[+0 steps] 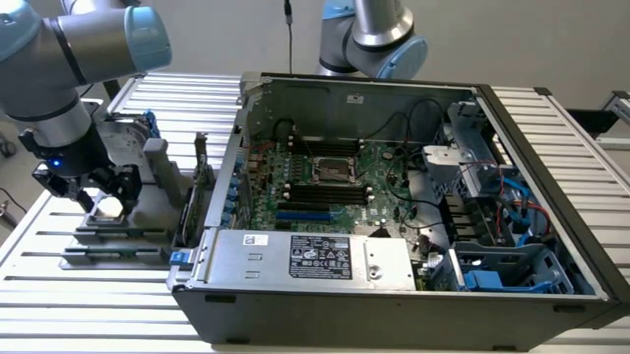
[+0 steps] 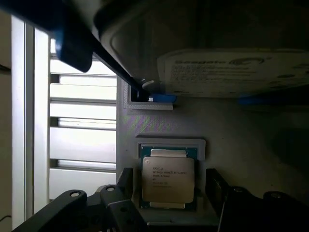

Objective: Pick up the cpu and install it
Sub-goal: 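Pick up the cpu and move it towards the insertion slot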

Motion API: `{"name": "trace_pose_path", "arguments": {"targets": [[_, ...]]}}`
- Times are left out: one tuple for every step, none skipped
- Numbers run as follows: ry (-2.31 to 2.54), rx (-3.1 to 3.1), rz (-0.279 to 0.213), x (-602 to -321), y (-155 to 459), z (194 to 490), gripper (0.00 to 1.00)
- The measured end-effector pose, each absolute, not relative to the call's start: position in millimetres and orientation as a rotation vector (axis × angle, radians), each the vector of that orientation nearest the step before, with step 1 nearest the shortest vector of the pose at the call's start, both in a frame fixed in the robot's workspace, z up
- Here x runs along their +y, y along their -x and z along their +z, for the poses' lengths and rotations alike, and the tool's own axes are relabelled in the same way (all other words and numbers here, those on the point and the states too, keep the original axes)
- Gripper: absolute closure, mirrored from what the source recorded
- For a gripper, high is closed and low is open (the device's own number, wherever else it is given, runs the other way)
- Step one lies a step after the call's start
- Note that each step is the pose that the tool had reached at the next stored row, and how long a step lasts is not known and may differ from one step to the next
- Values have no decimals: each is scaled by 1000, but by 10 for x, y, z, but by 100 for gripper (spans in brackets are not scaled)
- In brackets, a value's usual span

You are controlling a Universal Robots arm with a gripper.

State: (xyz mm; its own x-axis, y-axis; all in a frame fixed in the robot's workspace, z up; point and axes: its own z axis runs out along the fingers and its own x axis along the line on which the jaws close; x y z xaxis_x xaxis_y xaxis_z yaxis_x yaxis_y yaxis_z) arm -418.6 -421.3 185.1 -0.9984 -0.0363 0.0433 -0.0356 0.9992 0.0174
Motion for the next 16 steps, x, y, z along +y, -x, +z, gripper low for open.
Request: {"name": "trace_pose_path", "arguments": {"targets": [[-56, -3097, -26, -4212, 4186, 1851, 29], [-56, -3097, -26, -4211, 4186, 1850, 29], [-56, -3097, -26, -4211, 4186, 1850, 29], [-56, -3097, -26, -4211, 4186, 1850, 29], [-56, -3097, -26, -4210, 4186, 1850, 29], [-56, -3097, -26, -4210, 4186, 1849, 29], [-56, -3097, -26, -4210, 4186, 1850, 31], [-56, -3097, -26, -4210, 4186, 1850, 37], [-56, -3097, -26, -4209, 4186, 1850, 37], [-56, -3097, -26, -4209, 4186, 1850, 37], [-56, -3097, -26, -4209, 4186, 1850, 44], [-56, -3097, -26, -4209, 4186, 1850, 44], [-56, -3097, -26, -4209, 4186, 1850, 44], [-56, -3097, -26, -4209, 4186, 1850, 44], [-56, -3097, -26, -4209, 4186, 1850, 44], [-56, -3097, -26, -4209, 4186, 1850, 45]]}}
